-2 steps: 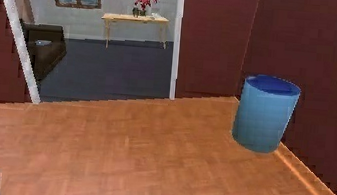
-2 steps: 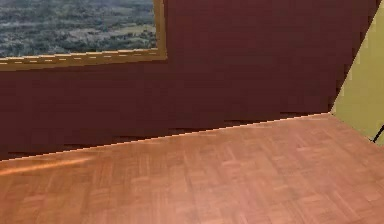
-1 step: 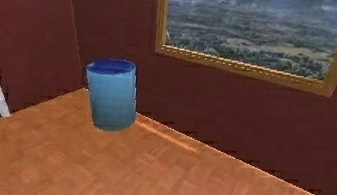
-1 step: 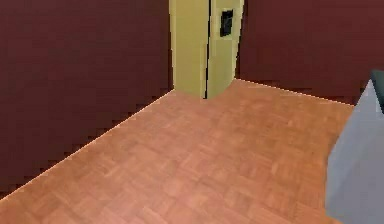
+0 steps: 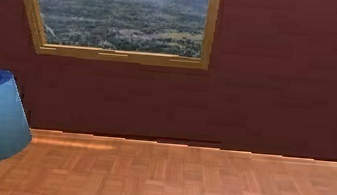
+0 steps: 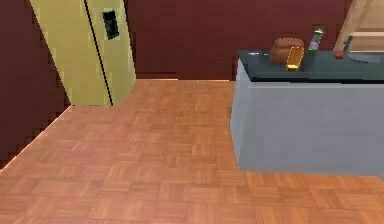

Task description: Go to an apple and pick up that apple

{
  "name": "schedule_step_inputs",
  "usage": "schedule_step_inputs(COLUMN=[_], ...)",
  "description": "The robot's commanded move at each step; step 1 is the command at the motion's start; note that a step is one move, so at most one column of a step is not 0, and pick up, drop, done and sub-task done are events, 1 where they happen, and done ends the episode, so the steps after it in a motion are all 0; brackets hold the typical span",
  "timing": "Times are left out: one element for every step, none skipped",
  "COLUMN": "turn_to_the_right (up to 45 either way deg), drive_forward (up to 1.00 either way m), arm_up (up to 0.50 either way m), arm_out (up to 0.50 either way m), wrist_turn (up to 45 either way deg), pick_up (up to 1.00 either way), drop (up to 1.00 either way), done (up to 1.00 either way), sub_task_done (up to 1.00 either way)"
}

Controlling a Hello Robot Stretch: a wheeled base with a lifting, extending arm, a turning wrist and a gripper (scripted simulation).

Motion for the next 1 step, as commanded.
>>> schedule_step_inputs(turn_to_the_right=[0.0], drive_forward=[0.25], arm_up=[0.00], arm_out=[0.00], wrist_turn=[0.0], pick_up=[0.00], drop=[0.00], done=[0.00], sub_task_done=[0.00])
